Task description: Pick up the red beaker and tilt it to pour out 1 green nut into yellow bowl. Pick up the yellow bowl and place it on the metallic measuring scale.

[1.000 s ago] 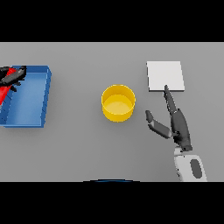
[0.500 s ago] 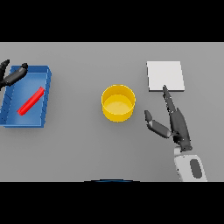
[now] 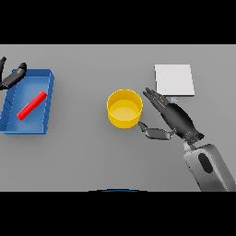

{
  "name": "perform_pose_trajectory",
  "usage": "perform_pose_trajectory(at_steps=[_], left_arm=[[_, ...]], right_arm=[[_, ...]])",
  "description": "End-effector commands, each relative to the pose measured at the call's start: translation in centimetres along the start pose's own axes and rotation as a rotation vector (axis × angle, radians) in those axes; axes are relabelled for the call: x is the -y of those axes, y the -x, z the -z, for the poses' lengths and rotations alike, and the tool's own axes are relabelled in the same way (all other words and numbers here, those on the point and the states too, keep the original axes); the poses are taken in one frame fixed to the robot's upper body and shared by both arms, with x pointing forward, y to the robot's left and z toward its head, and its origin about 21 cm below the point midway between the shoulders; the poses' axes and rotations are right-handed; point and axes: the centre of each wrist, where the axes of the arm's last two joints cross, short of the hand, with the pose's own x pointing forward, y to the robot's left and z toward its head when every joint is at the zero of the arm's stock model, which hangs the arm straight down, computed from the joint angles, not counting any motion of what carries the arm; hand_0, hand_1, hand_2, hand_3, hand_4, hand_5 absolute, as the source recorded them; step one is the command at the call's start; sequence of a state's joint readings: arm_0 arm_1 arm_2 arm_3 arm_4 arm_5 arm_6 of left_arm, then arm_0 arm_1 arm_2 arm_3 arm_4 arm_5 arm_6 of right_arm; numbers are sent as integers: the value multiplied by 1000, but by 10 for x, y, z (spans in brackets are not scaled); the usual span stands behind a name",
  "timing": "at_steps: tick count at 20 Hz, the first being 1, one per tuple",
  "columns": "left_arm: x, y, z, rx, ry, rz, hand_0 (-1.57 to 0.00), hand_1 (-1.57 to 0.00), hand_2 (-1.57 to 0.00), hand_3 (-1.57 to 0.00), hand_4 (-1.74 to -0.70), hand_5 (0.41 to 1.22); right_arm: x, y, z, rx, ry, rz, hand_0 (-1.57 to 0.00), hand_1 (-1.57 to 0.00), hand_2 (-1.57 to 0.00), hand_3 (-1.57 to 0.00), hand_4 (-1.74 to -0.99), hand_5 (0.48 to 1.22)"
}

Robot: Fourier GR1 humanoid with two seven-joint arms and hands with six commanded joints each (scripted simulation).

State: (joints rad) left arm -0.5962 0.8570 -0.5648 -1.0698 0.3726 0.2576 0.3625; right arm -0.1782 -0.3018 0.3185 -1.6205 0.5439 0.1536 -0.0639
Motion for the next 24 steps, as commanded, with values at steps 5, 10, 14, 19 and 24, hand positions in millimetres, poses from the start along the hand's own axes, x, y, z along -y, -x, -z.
perform_pose_trajectory(at_steps=[5,10,14,19,24], left_arm=[[5,-2,-2,2,11,2,-2,-2,-2,-1,-712,672],[6,0,-3,-2,19,-15,0,0,0,0,-719,684],[5,3,-2,-3,25,-23,1,1,1,1,-722,688],[1,5,-2,2,27,-33,1,1,1,1,-724,688],[-2,9,-5,7,24,-32,1,1,1,1,-716,686]], right_arm=[[3,-14,34,136,-258,-352,1,1,1,1,-1228,703],[7,-18,63,196,-435,-525,1,1,1,1,-1212,705],[-3,-24,78,196,-557,-600,1,1,1,1,-1223,704],[-13,-22,100,162,-636,-690,1,1,1,1,-1250,708],[-20,-24,111,146,-724,-719,1,1,1,1,-1281,740]])
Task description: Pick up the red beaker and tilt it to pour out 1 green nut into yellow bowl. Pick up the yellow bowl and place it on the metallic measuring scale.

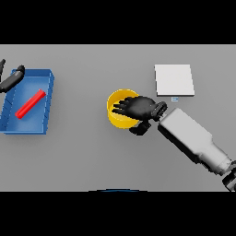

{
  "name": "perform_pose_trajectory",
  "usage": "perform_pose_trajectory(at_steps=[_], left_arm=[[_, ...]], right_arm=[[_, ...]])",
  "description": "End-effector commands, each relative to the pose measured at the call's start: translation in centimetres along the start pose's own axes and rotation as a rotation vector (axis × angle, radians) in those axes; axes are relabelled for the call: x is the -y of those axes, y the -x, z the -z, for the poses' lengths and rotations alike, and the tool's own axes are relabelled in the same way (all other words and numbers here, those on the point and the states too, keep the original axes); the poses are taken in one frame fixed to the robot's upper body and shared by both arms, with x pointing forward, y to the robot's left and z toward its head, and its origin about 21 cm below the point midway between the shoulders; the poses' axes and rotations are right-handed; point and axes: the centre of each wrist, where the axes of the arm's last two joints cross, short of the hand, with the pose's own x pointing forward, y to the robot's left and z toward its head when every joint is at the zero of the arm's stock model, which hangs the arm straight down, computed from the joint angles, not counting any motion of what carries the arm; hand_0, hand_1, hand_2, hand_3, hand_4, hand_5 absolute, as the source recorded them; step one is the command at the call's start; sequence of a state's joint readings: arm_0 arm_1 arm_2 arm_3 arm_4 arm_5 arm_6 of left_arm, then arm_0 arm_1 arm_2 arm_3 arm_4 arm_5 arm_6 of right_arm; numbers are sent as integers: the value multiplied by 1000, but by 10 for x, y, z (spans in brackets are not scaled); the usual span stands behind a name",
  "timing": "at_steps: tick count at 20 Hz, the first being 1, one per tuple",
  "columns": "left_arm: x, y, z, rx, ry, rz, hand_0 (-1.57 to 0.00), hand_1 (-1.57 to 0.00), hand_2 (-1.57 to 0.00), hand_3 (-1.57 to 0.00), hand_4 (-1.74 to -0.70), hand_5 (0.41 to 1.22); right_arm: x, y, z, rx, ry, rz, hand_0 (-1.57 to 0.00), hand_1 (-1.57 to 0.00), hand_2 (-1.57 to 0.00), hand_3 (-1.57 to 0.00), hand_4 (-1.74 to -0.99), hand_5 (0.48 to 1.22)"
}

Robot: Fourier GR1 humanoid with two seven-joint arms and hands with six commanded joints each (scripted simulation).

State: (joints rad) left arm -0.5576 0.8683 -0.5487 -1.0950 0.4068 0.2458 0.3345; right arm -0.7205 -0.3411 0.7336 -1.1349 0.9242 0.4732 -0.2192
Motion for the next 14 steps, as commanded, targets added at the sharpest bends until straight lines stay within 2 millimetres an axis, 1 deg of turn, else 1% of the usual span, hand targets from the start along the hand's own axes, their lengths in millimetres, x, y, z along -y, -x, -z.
perform_pose_trajectory(at_steps=[1,2,3,4,5,6,7,8,9,10,11,12,13,14], left_arm=[[-1,-1,0,-10,-3,1,1,1,1,1,-717,688],[-3,-5,-1,8,-4,-10,1,1,1,1,-718,688],[-1,-4,-3,12,1,-12,1,1,1,1,-719,686],[-2,-3,-3,13,-1,-8,1,1,1,1,-716,685],[-1,-2,-3,4,-1,-7,1,1,1,1,-713,686],[-2,0,-2,6,-4,-6,1,1,1,1,-712,689],[-1,-1,-1,8,0,-5,1,1,1,1,-714,691],[-1,0,1,1,-2,-10,1,1,1,1,-716,692],[1,0,-1,10,-2,-9,1,1,1,1,-719,692],[-1,-3,-1,9,-3,-1,1,1,1,1,-719,692],[-1,1,0,8,-5,-4,1,1,1,1,-719,693],[-3,-3,-1,17,-2,-10,1,1,1,1,-722,696],[-4,-5,-1,21,-2,-19,1,1,1,1,-724,696],[-6,-5,-1,20,-4,-15,1,1,1,1,-725,699]], right_arm=[[1,-1,1,0,-6,1,1,1,1,1,-1290,746],[0,-2,2,-6,-10,11,1,1,1,1,-1297,753],[0,-2,2,-8,-13,27,1,1,1,1,-1305,763],[-3,-1,3,-22,-16,41,1,1,-1,-18,-1319,787],[0,-2,3,-33,-15,45,-3,-16,-19,-43,-1336,810],[1,-3,5,-39,-21,47,-110,-97,-86,-96,-1360,842],[0,-4,7,-31,-27,51,-287,-236,-176,-173,-1387,873],[-2,-2,4,-17,-33,42,-544,-473,-310,-262,-1420,943],[-4,-1,3,-8,-31,29,-750,-693,-476,-351,-1454,999],[-3,-1,4,-3,-32,32,-914,-869,-695,-456,-1512,1043],[-3,0,5,7,-34,35,-1045,-1009,-870,-574,-1552,1079],[-3,0,6,10,-23,42,-1150,-1121,-1010,-716,-1586,1107],[-2,-1,7,7,-23,46,-1235,-1211,-1122,-834,-1614,1130],[-3,0,5,12,-25,36,-1302,-1283,-1164,-941,-1640,1148]])
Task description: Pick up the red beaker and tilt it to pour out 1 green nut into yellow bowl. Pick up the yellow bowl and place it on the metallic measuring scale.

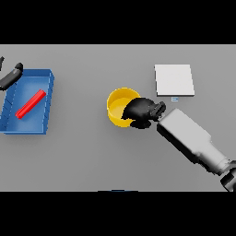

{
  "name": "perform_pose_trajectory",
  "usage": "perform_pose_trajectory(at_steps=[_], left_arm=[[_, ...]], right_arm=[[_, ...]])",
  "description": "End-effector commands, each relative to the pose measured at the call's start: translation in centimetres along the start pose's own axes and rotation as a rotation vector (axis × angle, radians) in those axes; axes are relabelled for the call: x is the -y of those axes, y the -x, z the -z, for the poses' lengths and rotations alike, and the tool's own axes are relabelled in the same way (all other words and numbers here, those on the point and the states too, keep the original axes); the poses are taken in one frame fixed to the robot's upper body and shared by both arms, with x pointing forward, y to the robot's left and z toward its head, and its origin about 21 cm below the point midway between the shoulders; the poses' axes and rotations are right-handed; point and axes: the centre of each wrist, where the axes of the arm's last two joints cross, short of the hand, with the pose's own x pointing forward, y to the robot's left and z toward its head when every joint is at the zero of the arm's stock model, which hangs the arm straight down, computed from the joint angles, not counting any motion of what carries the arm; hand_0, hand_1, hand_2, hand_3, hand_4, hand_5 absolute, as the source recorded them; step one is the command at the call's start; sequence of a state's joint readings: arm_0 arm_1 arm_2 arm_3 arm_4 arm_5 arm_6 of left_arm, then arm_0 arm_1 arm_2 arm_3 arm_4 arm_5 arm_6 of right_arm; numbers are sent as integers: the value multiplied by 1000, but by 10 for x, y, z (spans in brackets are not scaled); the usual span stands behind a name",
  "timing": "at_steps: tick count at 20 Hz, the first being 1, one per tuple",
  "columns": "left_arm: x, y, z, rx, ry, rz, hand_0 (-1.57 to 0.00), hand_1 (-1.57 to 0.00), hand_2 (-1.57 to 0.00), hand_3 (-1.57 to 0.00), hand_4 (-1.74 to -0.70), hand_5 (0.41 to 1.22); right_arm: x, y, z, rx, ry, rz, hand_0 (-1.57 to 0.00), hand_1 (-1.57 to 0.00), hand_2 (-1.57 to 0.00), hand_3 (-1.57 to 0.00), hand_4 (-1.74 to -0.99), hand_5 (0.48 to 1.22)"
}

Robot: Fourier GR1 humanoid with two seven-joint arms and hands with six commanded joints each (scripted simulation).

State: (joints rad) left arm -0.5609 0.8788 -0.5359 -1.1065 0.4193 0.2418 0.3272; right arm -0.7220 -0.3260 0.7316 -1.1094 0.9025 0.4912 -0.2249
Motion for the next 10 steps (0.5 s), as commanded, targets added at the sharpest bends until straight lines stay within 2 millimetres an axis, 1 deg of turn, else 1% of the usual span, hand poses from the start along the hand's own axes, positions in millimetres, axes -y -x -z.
perform_pose_trajectory(at_steps=[1,3,4,6,7,8,9,10], left_arm=[[2,1,-1,0,1,7,1,1,1,1,-725,698],[3,-1,-2,1,7,20,1,1,1,1,-722,695],[2,0,-2,-9,0,19,1,1,1,1,-719,697],[0,3,-2,-13,6,19,1,1,1,1,-719,695],[3,4,1,-17,9,17,1,1,1,1,-717,693],[2,3,-1,-4,9,14,1,1,1,1,-716,694],[5,0,1,-5,15,9,1,1,1,1,-717,695],[3,-1,1,-12,9,13,1,1,1,1,-717,696]], right_arm=[[2,1,-1,-8,4,-14,-1356,-1341,-1192,-1041,-1660,1163],[1,2,-2,-8,20,-16,-1433,-1424,-1240,-1183,-1689,1184],[1,0,-1,-13,30,-18,-1461,-1453,-1264,-1218,-1699,1191],[2,0,-4,-16,39,-4,-1500,-1496,-1309,-1254,-1714,1202],[4,1,-7,-6,47,4,-1515,-1511,-1314,-1285,-1720,1206],[7,3,-11,-4,57,5,-1526,-1523,-1319,-1311,-1724,1209],[9,4,-11,-17,61,14,-1535,-1532,-1327,-1323,-1727,1211],[13,4,-14,-20,63,21,-1542,-1540,-1331,-1340,-1730,1213]])
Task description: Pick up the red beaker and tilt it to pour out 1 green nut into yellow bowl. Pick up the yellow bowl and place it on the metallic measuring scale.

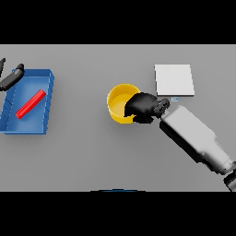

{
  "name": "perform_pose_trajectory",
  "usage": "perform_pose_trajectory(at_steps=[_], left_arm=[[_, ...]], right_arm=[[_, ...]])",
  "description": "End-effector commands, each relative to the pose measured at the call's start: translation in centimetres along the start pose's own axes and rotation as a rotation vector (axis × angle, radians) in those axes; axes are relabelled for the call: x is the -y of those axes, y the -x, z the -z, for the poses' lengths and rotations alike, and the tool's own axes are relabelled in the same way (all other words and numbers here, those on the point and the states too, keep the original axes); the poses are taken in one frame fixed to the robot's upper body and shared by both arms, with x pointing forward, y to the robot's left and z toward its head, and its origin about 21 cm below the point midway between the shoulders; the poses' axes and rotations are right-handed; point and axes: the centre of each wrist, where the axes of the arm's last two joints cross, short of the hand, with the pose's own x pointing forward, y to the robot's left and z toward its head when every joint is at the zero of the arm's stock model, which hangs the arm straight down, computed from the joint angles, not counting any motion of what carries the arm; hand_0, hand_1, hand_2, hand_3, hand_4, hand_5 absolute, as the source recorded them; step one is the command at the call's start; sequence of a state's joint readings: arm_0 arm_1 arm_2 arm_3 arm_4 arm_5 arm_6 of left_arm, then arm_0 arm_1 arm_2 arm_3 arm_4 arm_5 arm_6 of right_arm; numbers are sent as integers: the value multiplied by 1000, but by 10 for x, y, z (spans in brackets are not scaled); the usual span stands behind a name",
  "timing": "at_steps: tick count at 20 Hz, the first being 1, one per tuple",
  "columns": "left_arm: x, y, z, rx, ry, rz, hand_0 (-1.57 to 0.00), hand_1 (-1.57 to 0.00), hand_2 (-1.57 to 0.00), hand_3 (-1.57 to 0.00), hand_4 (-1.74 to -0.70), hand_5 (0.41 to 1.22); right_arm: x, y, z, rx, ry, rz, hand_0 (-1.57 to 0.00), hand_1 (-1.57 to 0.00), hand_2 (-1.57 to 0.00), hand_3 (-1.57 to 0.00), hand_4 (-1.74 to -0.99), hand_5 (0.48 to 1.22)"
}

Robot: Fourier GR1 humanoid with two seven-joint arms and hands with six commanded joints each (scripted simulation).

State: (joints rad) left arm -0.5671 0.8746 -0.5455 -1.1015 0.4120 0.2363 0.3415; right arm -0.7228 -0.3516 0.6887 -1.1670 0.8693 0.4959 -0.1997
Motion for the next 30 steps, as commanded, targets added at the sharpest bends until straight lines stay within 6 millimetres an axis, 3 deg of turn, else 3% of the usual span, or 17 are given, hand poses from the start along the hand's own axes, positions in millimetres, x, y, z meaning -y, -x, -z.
perform_pose_trajectory(at_steps=[1,7,12,15,24,30], left_arm=[[4,3,-2,-4,2,0,1,1,1,1,-719,696],[3,3,-2,-1,8,15,1,1,1,1,-717,686],[0,1,-1,-3,6,7,1,1,1,1,-720,688],[2,0,-2,-1,-4,4,1,1,1,1,-725,704],[-2,-4,-8,-19,-8,-5,1,1,1,1,-739,734],[-3,-3,-10,-35,-4,16,1,1,1,1,-720,720]], right_arm=[[2,0,-4,1,4,10,-1548,-1546,-1337,-1331,-1732,1215],[29,15,-35,-64,77,11,-1565,-1565,-1426,-1194,-1739,1219],[36,23,-49,-121,118,13,-1561,-1569,-1524,-1161,-1740,1220],[42,38,-60,-168,152,6,-1566,-1570,-1516,-1149,-1741,1220],[29,91,-68,-315,209,55,-1570,-1571,-1546,-1146,-1741,1221],[7,124,-67,-424,212,102,-1571,-1571,-1487,-1195,-1741,1221]])
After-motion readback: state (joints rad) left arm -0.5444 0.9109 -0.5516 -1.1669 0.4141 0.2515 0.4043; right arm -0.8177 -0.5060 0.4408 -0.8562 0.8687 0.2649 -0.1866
